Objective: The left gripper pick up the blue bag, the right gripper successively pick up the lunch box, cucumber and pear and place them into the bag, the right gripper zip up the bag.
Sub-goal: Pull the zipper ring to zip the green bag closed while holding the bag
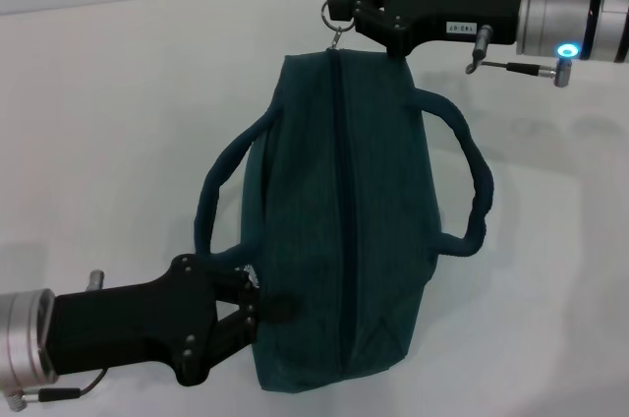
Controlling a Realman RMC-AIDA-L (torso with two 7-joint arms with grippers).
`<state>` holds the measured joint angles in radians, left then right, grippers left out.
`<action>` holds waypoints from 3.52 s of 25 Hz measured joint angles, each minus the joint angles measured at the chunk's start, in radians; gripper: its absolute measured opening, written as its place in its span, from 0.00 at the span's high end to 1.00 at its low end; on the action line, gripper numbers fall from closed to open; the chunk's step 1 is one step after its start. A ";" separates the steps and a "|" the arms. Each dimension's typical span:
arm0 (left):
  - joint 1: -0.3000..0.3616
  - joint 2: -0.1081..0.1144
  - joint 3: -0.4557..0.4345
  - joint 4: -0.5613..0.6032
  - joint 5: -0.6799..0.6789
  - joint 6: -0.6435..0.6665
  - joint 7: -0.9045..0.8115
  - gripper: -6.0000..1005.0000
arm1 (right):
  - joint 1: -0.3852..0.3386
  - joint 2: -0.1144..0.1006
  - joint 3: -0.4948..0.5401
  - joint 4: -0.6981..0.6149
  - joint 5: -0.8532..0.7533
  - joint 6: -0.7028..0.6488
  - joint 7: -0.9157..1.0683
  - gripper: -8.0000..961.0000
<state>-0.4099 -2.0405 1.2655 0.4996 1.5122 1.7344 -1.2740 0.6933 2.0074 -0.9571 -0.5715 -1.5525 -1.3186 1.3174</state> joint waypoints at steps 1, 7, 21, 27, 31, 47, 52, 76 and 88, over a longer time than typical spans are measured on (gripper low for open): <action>0.001 0.000 0.000 0.000 0.000 0.001 0.001 0.94 | -0.002 0.000 0.000 0.001 0.000 0.005 -0.003 0.98; 0.004 -0.008 -0.006 -0.001 0.002 0.002 0.007 0.94 | -0.026 0.003 -0.035 0.005 0.001 0.010 -0.004 0.98; 0.008 0.013 -0.129 0.123 -0.012 0.007 -0.314 0.87 | -0.066 0.001 -0.031 0.006 0.011 -0.052 -0.004 0.98; 0.013 0.071 -0.171 0.259 -0.002 0.008 -0.533 0.68 | -0.068 0.002 -0.031 0.007 0.011 -0.053 -0.014 0.98; -0.010 0.087 -0.192 0.320 0.007 0.007 -0.633 0.50 | -0.069 0.003 -0.031 0.007 0.011 -0.054 -0.015 0.98; -0.231 0.117 -0.562 0.557 0.432 -0.005 -0.863 0.39 | -0.069 0.005 -0.031 0.012 0.011 -0.054 -0.031 0.98; -0.264 0.113 -0.531 0.632 0.476 -0.011 -0.918 0.39 | -0.069 0.005 -0.030 0.011 0.015 -0.054 -0.031 0.98; -0.426 0.077 -0.272 0.444 0.518 0.049 -1.215 0.45 | -0.061 0.005 -0.031 0.005 0.025 -0.045 -0.033 0.98; -0.428 0.047 -0.272 0.441 0.567 0.036 -1.208 0.51 | -0.065 0.005 -0.031 0.002 0.036 -0.054 -0.042 0.98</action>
<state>-0.8376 -1.9936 0.9939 0.9407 2.0792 1.7706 -2.4818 0.6288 2.0125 -0.9879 -0.5691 -1.5167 -1.3724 1.2751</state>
